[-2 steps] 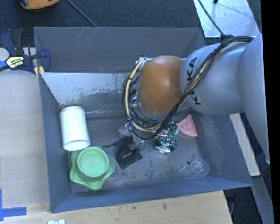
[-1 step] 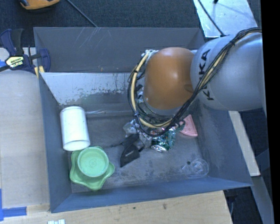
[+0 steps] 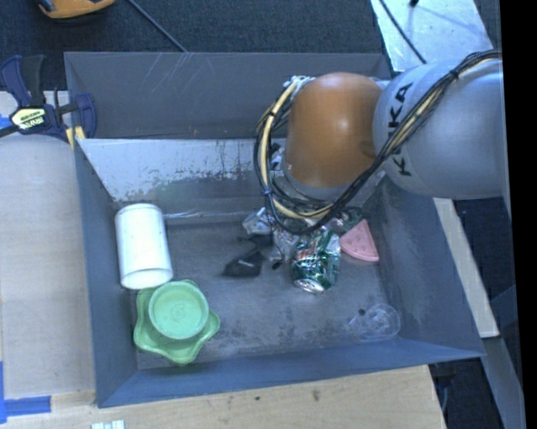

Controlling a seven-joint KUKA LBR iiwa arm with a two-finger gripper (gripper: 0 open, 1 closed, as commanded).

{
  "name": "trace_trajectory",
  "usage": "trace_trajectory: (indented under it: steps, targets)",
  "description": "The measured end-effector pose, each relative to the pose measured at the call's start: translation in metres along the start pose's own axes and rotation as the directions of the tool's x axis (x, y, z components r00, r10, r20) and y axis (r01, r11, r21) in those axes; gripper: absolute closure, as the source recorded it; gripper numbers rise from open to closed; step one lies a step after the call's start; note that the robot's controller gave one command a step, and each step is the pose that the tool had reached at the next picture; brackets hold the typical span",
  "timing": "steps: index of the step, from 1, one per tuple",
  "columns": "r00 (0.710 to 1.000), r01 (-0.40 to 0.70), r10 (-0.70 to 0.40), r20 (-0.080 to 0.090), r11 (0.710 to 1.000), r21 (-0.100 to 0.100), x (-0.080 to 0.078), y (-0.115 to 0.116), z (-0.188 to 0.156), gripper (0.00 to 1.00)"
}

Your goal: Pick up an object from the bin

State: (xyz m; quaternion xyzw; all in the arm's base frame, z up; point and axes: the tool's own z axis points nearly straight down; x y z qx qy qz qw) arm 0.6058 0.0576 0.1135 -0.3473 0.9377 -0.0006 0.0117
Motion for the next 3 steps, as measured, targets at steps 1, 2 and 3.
trace_trajectory:
  steps: [1,2,3]
  targets:
    - [0.999,-0.007,0.007,-0.031,1.0,-0.016,0.02,-0.006,-0.005,1.0]
    - [1.0,0.01,-0.01,-0.01,1.0,-0.002,-0.001,0.006,-0.013,1.0]
    - [1.0,0.001,-0.001,-0.03,1.0,-0.016,0.015,0.083,-0.043,1.0]
